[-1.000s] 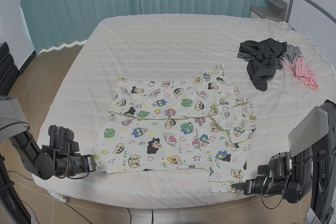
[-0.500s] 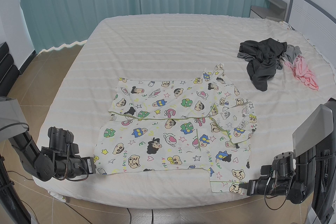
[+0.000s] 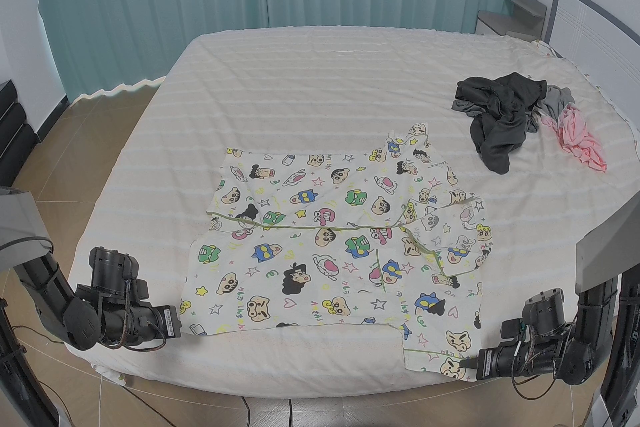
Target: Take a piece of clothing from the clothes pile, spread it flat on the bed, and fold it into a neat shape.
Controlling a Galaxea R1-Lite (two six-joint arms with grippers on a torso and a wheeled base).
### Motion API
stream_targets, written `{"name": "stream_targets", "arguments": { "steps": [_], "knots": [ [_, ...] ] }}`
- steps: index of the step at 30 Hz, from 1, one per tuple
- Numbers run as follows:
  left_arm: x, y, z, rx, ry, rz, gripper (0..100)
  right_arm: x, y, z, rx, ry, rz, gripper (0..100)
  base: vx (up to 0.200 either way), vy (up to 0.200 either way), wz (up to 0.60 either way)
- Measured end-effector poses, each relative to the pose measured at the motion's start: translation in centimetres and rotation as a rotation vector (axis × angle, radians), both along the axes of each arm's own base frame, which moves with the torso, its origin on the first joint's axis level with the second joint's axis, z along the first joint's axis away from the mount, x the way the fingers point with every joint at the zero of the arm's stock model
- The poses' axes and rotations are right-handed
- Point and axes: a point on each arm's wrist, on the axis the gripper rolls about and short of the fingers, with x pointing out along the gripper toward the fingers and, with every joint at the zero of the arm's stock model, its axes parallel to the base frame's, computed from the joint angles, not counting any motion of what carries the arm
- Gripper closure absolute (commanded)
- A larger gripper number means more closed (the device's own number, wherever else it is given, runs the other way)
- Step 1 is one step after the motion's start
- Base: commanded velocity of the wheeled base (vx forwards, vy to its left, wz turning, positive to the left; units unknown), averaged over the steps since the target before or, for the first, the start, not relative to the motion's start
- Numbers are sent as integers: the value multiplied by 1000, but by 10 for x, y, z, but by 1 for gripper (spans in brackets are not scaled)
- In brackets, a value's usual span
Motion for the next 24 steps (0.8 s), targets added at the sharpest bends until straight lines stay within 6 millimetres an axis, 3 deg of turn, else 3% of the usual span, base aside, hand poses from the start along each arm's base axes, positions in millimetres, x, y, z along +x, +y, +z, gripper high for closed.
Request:
{"name": "stream_targets", "arguments": {
  "steps": [5,6,12,24],
  "knots": [
    [4,1,0,-8,-10,5,100,0,0,5,14,-18,7,100,0,0,0],
    [5,2,0,-12,-10,6,0,0,0,5,16,-19,9,100,0,0,0],
    [7,1,-2,-63,11,28,0,1,0,7,20,-27,8,100,0,0,0],
    [7,-18,4,-254,72,276,0,1,0,6,22,-29,7,100,0,0,0]
  ]
}}
